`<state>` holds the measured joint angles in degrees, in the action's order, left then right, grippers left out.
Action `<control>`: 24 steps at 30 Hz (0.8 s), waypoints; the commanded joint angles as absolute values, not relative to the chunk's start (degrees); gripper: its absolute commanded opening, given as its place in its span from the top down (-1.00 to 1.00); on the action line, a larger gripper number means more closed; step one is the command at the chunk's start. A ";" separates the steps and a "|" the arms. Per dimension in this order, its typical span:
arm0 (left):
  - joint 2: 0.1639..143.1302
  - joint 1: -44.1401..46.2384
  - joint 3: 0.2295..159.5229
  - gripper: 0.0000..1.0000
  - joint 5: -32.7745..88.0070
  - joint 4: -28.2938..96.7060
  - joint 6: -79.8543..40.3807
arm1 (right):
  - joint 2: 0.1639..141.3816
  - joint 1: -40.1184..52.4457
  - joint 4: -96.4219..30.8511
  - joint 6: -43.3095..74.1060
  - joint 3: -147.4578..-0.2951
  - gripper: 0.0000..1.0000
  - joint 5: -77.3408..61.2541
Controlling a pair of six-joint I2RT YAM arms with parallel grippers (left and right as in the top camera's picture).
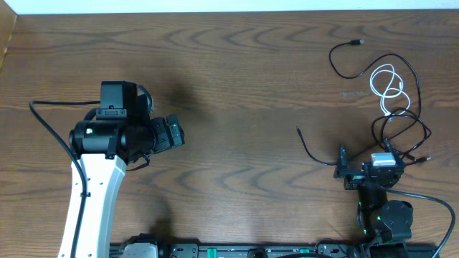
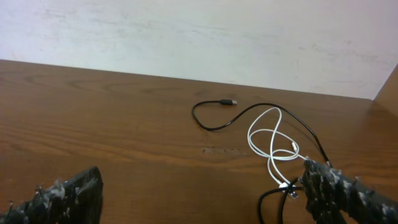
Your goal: Untangle cables
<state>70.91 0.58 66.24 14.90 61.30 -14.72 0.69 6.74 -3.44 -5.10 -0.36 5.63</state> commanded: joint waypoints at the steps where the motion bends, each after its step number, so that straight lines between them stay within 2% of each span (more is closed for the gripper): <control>1: 69.87 0.38 66.76 -0.96 14.55 61.43 -14.22 | 0.30 7.14 -3.49 -5.87 -0.27 -0.98 5.43; 24: 45.95 0.38 65.58 -0.96 14.55 61.45 -14.22 | 0.30 7.14 -3.51 -5.87 -0.27 -0.98 5.45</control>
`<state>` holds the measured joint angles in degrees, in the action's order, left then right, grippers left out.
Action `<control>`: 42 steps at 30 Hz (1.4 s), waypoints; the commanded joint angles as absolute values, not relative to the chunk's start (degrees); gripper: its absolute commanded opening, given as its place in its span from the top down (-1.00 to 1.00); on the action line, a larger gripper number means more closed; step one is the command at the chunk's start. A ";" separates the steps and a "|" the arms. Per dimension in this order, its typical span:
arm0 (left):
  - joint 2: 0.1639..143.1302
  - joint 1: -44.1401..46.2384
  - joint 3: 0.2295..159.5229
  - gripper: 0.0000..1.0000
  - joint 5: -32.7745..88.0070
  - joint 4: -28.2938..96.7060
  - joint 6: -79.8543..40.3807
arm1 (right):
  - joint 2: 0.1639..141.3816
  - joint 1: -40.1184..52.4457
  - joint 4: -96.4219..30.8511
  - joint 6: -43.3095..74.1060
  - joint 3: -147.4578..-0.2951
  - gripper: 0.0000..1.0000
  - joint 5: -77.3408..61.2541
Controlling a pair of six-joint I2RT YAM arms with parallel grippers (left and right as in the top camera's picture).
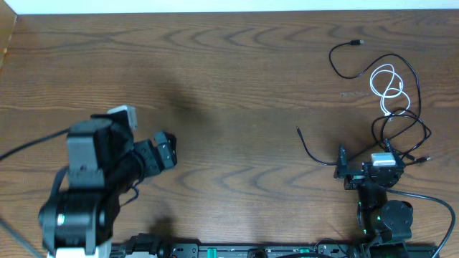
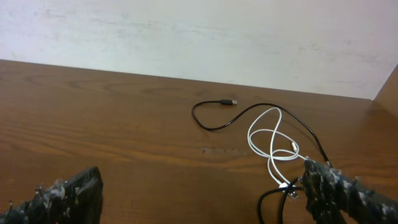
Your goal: Untangle cables
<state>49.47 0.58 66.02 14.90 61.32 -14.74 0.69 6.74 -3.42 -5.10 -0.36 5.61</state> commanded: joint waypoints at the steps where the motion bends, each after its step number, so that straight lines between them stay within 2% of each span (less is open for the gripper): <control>1: 45.19 0.38 65.58 -0.96 14.55 61.45 -14.22 | 0.30 7.14 -3.51 -5.87 -0.27 -0.99 5.45; 37: 43.70 0.38 63.00 -0.96 14.55 61.47 -14.22 | 0.30 7.14 -3.51 -5.87 -0.27 -0.99 5.45; 42: 40.10 0.38 61.19 -0.96 14.55 61.30 -14.22 | 0.30 7.14 -3.49 -5.87 -0.27 -0.99 5.45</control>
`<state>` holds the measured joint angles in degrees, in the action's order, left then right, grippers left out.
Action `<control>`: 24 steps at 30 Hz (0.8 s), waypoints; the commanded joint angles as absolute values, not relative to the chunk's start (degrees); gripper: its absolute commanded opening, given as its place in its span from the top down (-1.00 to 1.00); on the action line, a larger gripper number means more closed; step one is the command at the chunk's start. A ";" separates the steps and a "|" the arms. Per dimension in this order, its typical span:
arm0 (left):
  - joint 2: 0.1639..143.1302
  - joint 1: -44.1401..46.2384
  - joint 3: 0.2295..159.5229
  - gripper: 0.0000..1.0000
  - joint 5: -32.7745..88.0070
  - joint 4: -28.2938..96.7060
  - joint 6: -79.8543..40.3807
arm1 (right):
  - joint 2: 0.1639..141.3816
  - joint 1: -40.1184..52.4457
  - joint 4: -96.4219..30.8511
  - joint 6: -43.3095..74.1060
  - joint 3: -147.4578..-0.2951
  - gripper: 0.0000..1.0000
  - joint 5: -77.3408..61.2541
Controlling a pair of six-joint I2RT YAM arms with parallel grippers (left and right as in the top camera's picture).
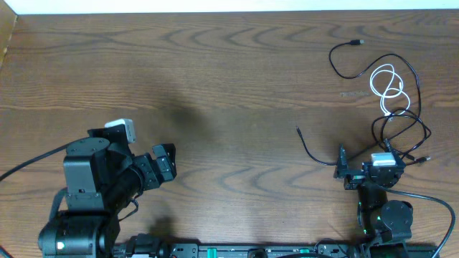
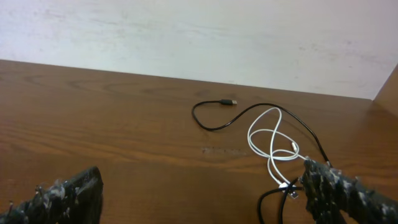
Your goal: Untangle cables
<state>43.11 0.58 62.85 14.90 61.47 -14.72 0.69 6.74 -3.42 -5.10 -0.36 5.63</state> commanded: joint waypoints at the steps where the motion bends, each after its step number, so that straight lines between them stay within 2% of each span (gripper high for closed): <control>1: 38.92 0.38 60.58 -0.96 14.55 61.06 -14.22 | 0.30 7.14 -3.49 -5.87 -0.27 -0.99 5.43; 24: 9.32 0.38 55.51 -0.96 14.55 60.60 -14.22 | 0.30 7.14 -3.51 -5.87 -0.27 -0.99 5.45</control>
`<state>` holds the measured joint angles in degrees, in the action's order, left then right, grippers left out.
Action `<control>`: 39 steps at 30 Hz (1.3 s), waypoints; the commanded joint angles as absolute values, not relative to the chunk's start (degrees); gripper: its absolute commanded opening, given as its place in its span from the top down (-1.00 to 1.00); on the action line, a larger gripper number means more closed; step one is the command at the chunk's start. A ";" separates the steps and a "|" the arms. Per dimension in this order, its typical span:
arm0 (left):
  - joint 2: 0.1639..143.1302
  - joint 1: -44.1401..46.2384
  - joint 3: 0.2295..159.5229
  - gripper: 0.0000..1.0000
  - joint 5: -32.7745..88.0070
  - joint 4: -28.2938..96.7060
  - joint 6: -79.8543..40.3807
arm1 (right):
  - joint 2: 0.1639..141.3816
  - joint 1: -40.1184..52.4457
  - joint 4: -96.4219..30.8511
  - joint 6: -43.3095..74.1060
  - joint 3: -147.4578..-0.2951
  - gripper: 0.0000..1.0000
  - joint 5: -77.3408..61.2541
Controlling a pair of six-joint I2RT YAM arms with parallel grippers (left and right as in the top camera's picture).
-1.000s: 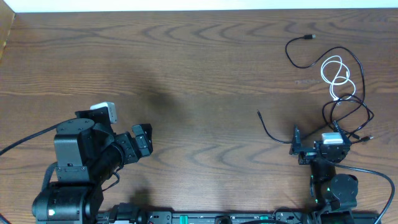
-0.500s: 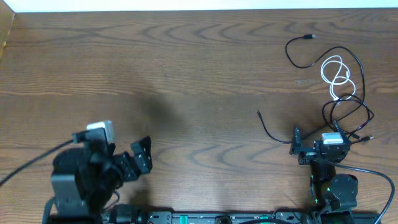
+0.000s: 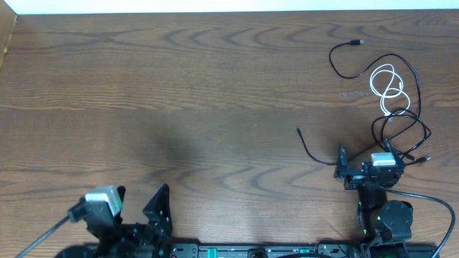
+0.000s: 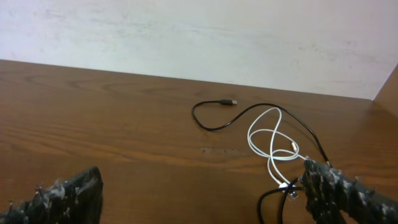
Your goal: Untangle cables
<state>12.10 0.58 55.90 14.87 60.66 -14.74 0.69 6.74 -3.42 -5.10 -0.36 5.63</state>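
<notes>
The cables lie bunched at the table's far right. A black cable [image 3: 343, 66] ends in a USB plug [image 4: 229, 101] and crosses a looped white cable [image 3: 388, 84], whose loops [image 4: 272, 147] show in the right wrist view. More black loops [image 3: 403, 130] lie just beyond my right gripper [image 3: 373, 162], and one loose black end [image 3: 301, 137] trails to the left. My right gripper [image 4: 202, 198] is open wide with nothing between its fingers. The white cable's plug lies by its right finger [image 4: 339, 190]. My left gripper [image 3: 156, 208] sits at the near left edge, far from the cables, its jaws unclear.
A pale wall [image 4: 199, 37] runs along the table's far edge. The brown wooden tabletop [image 3: 215, 107] stretches between the two arms. A black rail [image 3: 258, 251] with the arm bases lines the near edge.
My left arm has drawn back from the lower left of the table to the near edge, so only its gripper and wrist camera still show. The right arm and the cables have not moved.
My left arm first reached over the left middle of the table, its gripper pointing right. At each later moment it stood lower and nearer the front edge, and now it is folded at the edge. The right gripper stayed open by the cables throughout.
</notes>
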 commanded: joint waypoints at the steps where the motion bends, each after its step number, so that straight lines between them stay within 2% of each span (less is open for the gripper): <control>1: 8.47 0.38 55.48 -0.96 14.55 60.60 -14.22 | 0.30 7.14 -3.53 -5.87 -0.27 -0.98 5.43; 14: 0.12 0.38 52.31 -0.96 14.55 59.81 -14.22 | 0.30 7.14 -3.53 -5.89 -0.27 -0.98 5.43; 22: 0.12 0.38 46.50 -0.96 14.55 51.70 -14.22 | 0.30 7.14 -3.51 -5.87 -0.27 -0.98 5.45; 27: 0.12 0.38 41.19 -0.96 14.55 41.10 -14.22 | 0.30 7.14 -3.51 -5.87 -0.27 -0.98 5.45; 33: 0.12 0.38 36.23 -0.96 14.57 19.22 -14.22 | 0.30 7.14 -3.51 -5.87 -0.27 -0.99 5.45; 39: 0.10 0.38 35.35 -0.96 14.57 5.13 -14.22 | 0.30 7.14 -3.51 -5.89 -0.27 -0.98 5.45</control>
<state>0.36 0.58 35.46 14.68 8.51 -14.74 0.69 6.74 -3.44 -5.10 -0.36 5.61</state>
